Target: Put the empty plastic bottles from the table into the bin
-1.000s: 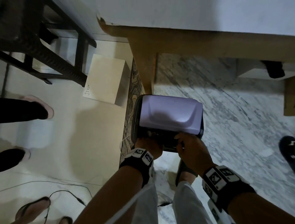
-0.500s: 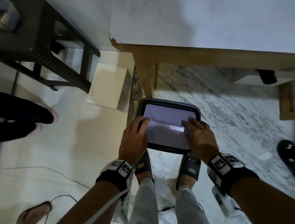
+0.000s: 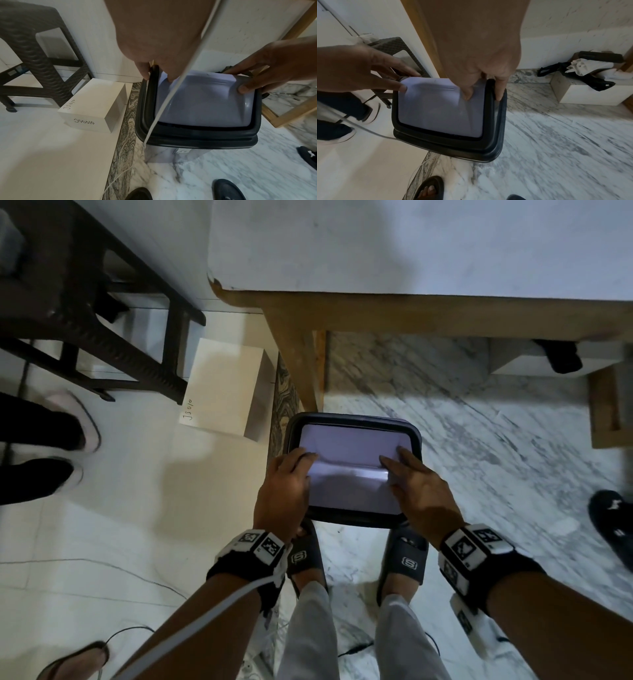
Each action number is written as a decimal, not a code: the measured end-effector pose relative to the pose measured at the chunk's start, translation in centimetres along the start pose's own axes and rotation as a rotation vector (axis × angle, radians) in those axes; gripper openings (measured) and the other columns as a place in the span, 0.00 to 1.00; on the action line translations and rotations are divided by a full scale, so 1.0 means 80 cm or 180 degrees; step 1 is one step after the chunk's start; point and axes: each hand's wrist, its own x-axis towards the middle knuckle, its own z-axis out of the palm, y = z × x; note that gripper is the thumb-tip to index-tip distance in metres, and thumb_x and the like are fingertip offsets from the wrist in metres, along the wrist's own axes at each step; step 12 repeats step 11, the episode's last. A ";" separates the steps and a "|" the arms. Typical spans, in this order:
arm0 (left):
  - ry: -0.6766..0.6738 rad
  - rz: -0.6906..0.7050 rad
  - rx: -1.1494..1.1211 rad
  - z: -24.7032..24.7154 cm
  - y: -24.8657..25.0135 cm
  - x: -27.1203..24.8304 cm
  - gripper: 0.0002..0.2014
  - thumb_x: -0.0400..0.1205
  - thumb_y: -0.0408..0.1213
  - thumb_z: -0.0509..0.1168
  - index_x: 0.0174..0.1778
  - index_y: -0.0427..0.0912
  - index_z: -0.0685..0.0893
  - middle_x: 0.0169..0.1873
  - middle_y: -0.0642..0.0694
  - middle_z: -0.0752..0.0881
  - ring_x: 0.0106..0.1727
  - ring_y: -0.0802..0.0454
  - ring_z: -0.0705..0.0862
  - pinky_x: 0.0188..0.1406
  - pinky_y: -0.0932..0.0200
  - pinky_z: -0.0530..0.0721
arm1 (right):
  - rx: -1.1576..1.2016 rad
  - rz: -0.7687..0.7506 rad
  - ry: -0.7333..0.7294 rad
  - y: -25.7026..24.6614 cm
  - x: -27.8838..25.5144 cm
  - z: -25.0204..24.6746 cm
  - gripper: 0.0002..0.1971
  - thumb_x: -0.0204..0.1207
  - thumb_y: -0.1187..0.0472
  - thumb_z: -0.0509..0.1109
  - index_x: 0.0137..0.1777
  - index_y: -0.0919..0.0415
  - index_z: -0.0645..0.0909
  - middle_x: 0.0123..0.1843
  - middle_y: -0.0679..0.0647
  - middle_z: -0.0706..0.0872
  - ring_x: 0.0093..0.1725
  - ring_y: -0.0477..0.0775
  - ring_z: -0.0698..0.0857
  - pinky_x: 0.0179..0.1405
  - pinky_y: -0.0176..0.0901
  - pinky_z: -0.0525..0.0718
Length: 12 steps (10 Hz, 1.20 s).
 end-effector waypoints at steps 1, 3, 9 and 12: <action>0.0032 -0.0009 0.0039 -0.003 0.001 -0.008 0.18 0.83 0.30 0.66 0.70 0.40 0.80 0.69 0.42 0.81 0.68 0.38 0.78 0.60 0.46 0.84 | 0.0011 -0.0027 -0.0050 0.002 0.002 -0.002 0.25 0.84 0.58 0.62 0.79 0.40 0.68 0.87 0.50 0.60 0.81 0.63 0.68 0.78 0.59 0.73; -0.0005 0.0013 0.0220 -0.001 -0.003 -0.009 0.19 0.82 0.33 0.65 0.70 0.45 0.79 0.70 0.45 0.80 0.66 0.39 0.78 0.58 0.47 0.85 | 0.0081 -0.0085 0.0000 0.002 -0.002 0.000 0.28 0.81 0.64 0.65 0.79 0.43 0.70 0.87 0.50 0.59 0.82 0.60 0.67 0.79 0.54 0.71; 0.0042 -0.0050 0.0121 -0.003 0.001 -0.002 0.21 0.79 0.31 0.66 0.69 0.44 0.80 0.69 0.43 0.81 0.68 0.40 0.79 0.62 0.49 0.83 | 0.0262 -0.0203 0.0265 0.005 -0.006 -0.002 0.29 0.79 0.69 0.67 0.77 0.45 0.74 0.85 0.51 0.64 0.82 0.57 0.69 0.78 0.48 0.70; -0.0020 -0.0066 0.0001 -0.010 0.006 -0.003 0.22 0.80 0.30 0.64 0.71 0.44 0.78 0.71 0.43 0.79 0.70 0.40 0.77 0.64 0.48 0.82 | 0.0342 -0.0196 0.0241 0.000 -0.011 -0.009 0.33 0.78 0.74 0.64 0.79 0.45 0.71 0.86 0.53 0.63 0.84 0.57 0.65 0.79 0.50 0.68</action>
